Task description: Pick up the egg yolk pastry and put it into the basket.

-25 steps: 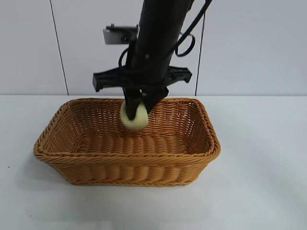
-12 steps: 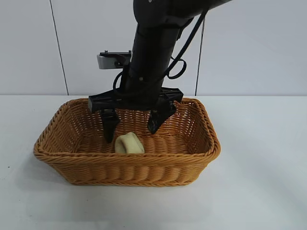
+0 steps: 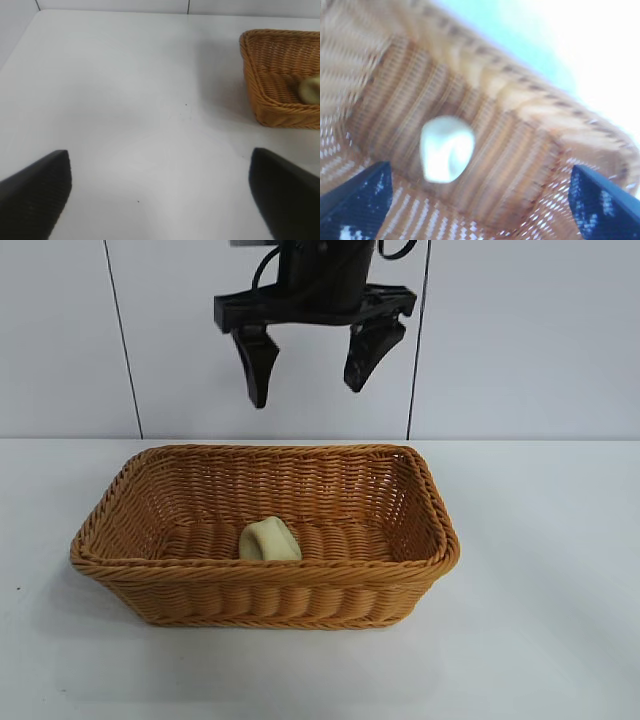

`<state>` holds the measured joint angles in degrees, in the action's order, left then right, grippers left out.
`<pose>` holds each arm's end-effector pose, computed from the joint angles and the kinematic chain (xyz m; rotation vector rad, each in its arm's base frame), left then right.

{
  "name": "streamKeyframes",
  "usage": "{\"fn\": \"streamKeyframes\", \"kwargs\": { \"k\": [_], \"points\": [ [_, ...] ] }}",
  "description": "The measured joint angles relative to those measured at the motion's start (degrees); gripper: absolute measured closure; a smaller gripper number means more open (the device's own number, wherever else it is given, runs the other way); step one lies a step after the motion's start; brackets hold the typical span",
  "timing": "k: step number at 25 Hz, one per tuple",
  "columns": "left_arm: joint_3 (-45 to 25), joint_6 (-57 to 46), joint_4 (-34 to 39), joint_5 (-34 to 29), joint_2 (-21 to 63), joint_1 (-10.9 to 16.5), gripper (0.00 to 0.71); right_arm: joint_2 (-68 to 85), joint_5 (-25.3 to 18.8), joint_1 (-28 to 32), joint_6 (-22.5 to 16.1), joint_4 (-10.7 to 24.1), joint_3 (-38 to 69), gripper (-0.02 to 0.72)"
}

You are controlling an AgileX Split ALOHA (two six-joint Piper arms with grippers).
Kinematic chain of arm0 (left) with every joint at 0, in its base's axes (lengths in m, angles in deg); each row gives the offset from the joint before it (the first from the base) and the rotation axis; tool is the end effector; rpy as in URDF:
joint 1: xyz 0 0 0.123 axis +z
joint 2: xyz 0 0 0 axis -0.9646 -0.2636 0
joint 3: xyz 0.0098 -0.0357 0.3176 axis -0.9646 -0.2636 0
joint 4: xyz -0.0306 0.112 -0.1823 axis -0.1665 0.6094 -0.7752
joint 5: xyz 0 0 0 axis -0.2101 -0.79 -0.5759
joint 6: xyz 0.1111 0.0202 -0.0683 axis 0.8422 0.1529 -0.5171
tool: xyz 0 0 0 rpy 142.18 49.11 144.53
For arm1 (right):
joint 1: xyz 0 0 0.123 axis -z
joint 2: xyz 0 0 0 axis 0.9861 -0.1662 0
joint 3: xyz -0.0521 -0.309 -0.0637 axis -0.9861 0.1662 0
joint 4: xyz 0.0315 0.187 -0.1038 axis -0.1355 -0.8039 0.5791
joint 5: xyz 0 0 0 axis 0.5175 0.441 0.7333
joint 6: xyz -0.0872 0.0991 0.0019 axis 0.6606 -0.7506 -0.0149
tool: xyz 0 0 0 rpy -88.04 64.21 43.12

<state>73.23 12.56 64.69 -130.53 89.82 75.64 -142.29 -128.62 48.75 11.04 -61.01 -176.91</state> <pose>-0.0361 -0.0027 0.2408 -0.0469 2.0481 -0.0310 0.4031 0.2411 0.2637 -0.5305 2.7396 0.1091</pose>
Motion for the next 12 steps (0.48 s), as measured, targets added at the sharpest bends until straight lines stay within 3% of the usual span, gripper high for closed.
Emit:
{"fn": "streamKeyframes", "kwargs": {
  "k": [12],
  "points": [
    [0.00,0.00,0.00,0.00,0.00,0.00,0.018,-0.12,-0.79,17.78,0.00,1.55,-0.17,0.016]
  ]
}}
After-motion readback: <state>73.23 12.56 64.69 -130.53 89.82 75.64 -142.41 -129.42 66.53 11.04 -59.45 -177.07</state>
